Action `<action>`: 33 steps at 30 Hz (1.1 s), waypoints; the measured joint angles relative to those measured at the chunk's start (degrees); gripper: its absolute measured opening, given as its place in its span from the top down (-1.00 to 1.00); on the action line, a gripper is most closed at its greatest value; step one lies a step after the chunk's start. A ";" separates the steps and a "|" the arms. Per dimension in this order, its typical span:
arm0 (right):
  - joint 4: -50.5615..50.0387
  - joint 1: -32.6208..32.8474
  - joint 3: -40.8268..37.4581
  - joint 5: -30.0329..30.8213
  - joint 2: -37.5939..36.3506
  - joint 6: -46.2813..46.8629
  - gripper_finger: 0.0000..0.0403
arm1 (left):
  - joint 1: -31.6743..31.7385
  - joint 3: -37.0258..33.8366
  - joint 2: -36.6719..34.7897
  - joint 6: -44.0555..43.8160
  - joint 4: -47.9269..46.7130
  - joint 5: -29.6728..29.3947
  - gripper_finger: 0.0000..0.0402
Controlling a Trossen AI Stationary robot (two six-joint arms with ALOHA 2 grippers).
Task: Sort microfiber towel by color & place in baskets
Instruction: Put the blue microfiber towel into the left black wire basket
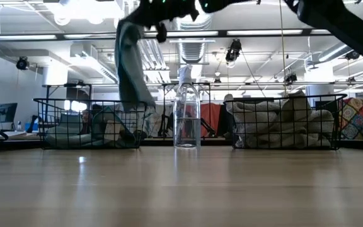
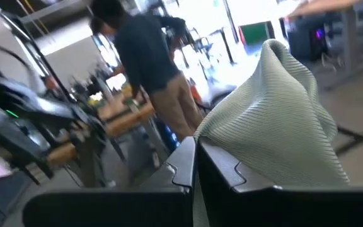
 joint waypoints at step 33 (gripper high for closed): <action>-2.82 -0.77 -0.04 -8.29 10.37 12.24 0.41 | 0.00 0.00 -0.22 -2.03 0.77 -4.97 0.43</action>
